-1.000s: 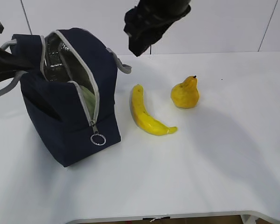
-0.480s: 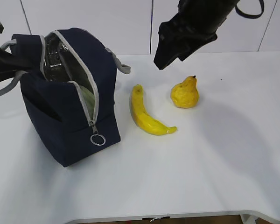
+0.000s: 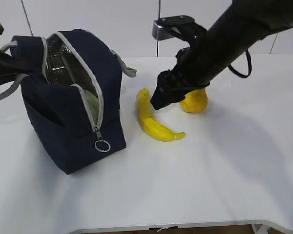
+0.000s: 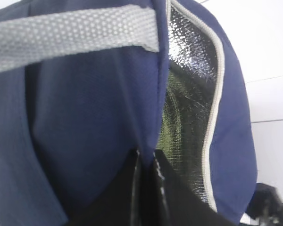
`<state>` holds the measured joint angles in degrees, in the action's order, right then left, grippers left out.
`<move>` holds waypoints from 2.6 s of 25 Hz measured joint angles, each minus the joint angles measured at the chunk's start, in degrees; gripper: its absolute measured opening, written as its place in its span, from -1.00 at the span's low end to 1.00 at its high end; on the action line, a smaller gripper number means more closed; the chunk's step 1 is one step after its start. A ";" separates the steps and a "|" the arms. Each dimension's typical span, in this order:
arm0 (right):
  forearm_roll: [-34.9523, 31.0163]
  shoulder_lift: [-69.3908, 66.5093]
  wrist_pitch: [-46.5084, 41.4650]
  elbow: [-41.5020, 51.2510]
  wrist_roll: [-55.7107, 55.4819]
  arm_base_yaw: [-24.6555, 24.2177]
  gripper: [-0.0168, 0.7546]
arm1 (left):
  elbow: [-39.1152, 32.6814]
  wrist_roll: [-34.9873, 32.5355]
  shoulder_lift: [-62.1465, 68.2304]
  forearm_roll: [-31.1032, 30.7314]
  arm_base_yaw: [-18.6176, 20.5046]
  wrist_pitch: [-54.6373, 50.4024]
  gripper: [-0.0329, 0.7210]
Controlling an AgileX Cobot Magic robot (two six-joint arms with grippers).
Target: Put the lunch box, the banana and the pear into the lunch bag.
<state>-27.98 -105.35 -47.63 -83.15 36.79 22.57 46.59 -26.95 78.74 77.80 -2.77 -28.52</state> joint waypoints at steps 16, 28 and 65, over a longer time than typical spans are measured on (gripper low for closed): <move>-11.70 -2.54 14.86 7.29 18.32 0.00 0.46 | 0.00 0.00 0.00 0.00 0.00 0.00 -0.94; -14.48 -5.85 16.72 7.52 21.04 0.00 0.46 | 0.00 -0.10 0.00 0.00 0.00 0.00 -0.94; -14.93 -10.09 21.21 7.52 26.22 0.00 0.46 | 0.00 -0.20 0.00 0.00 0.00 0.00 -0.94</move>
<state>-42.91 -115.44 -26.42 -75.63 63.00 22.57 46.59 -27.16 78.74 77.80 -2.77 -28.52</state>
